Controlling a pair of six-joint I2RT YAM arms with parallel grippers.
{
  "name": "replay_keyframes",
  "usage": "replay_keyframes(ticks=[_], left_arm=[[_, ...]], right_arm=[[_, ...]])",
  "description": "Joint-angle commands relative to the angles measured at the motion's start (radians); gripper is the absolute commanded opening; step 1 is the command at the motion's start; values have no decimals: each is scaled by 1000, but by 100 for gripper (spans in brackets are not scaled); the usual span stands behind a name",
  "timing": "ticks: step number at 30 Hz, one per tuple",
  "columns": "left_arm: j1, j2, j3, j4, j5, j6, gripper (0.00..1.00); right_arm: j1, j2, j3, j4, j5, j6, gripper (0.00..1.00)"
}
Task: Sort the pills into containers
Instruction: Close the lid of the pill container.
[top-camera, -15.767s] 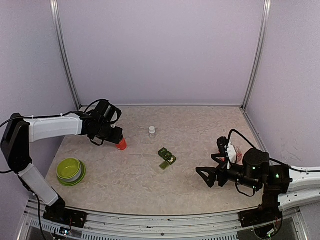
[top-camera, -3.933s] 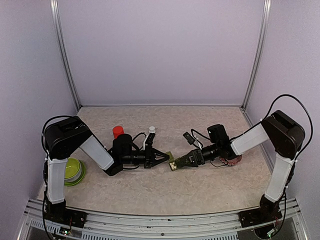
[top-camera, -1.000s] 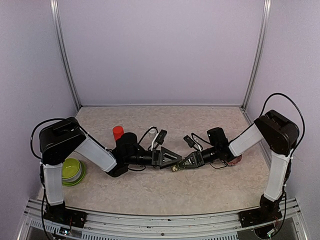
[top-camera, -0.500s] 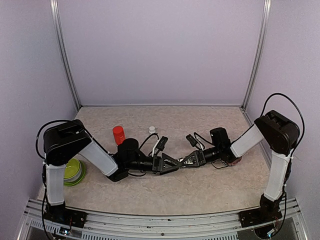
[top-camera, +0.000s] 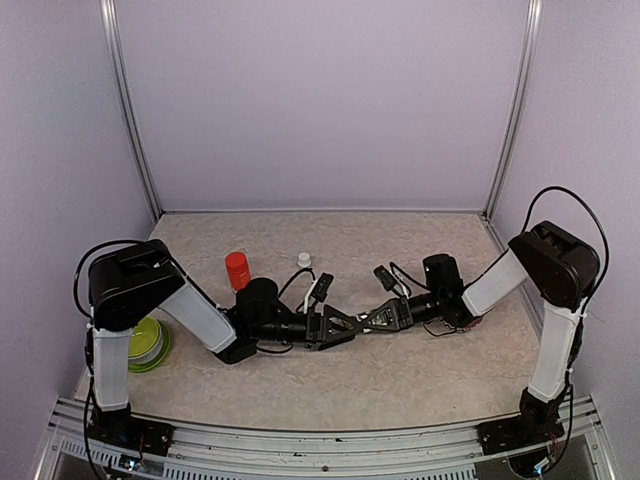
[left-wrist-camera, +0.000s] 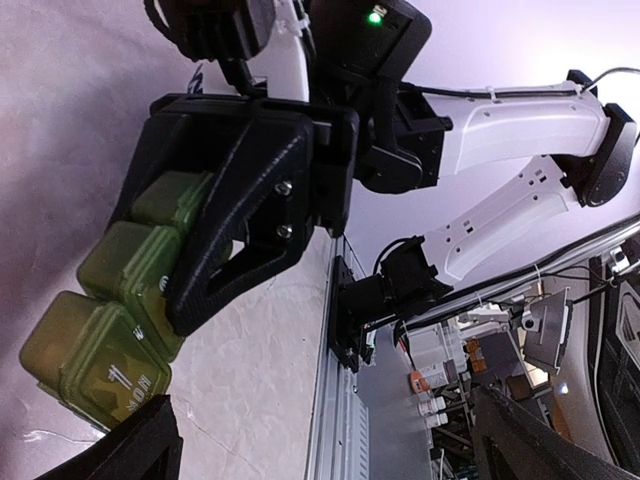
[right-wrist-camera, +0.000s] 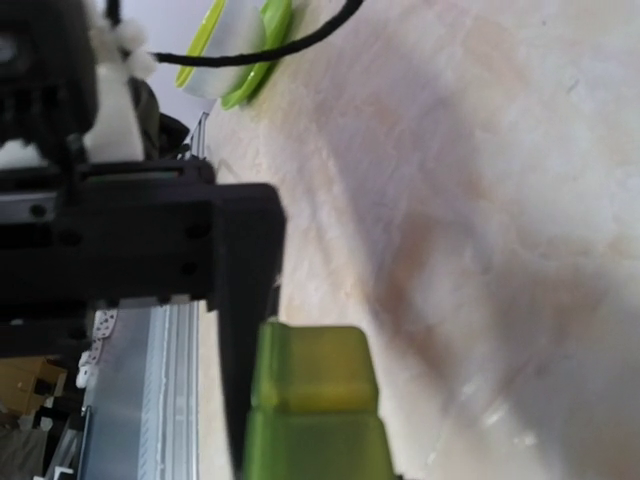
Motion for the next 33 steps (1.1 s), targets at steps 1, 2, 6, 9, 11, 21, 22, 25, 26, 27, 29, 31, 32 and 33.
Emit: replay_keyframes(ticks=[1,2,6,9,11,21,22,25,26,27,29,31,32,33], left_arm=[[14,15,-3,-33,-42,-22,99],[14,16,1,-39,-44,-24,99],[14,3,1,-49,-60,-24,99],[13,-24,-17,-71,-86,-17,99],[14,-56,-35,-89,-112,-7,99],[19,-140,-92,-134,-186,29,99],[18,-137,-89,-139,-185,35,99],[15,-114,-73,-138,-164,36,99],[13,-104,-67,-135,-158,34,99],[12,-94,-62,-129,-152,33,99],[9,-80,-50,-120,-142,34,99],[8,-71,-45,-113,-141,42,99],[8,-67,-42,-111,-140,45,99],[8,-64,-38,-110,-140,48,99]], right_arm=[[-11,-18,-20,56,-31,14,17],[-11,-23,-21,57,-30,13,17],[-11,-25,-21,40,-18,-1,17],[-11,-24,-17,31,-13,-4,17],[-11,-30,-17,18,-5,-16,16],[-10,-67,-26,15,6,-41,15],[-11,-70,-31,29,0,-32,15],[-11,-82,-46,74,-17,-8,15],[-11,-86,-50,91,-26,3,15],[-11,-88,-56,114,-34,16,15],[-11,-91,-65,156,-51,44,15],[-11,-91,-73,195,-65,70,15],[-10,-90,-76,213,-71,82,15],[-10,-90,-78,227,-76,92,15]])
